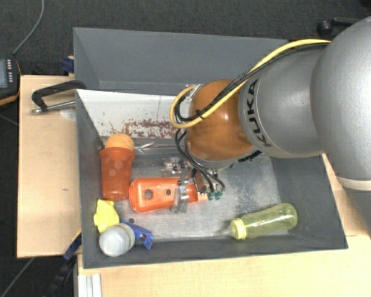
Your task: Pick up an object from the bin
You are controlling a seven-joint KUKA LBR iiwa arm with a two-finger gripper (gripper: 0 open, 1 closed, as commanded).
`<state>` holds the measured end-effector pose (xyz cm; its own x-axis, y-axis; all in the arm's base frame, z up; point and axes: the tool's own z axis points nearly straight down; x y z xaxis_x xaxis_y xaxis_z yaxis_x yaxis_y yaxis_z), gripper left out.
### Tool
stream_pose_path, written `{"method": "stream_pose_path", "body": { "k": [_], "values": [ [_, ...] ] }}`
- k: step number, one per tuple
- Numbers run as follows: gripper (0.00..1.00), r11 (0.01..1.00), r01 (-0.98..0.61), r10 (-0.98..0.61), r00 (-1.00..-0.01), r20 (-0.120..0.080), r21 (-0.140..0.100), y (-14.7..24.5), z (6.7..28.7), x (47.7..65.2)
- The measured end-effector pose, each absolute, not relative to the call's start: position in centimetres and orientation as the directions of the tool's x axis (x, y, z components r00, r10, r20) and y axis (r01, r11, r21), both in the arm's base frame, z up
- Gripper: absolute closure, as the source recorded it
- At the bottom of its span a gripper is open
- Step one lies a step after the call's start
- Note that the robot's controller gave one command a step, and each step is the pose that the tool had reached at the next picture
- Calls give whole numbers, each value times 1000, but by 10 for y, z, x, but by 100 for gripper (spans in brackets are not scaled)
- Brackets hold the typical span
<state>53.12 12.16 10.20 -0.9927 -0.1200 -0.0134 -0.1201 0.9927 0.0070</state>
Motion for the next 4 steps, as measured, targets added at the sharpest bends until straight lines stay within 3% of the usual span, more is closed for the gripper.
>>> {"method": "stream_pose_path", "body": {
  "k": [2, 3, 4],
  "values": [
    [100, 993, -120, -120, -993, -13, 7, 122, 102, 531],
    [100, 988, -154, -153, -988, -16, 8, 122, 116, 525],
    [100, 988, -153, -153, -988, -16, 8, 122, 116, 525]
  ]
}}
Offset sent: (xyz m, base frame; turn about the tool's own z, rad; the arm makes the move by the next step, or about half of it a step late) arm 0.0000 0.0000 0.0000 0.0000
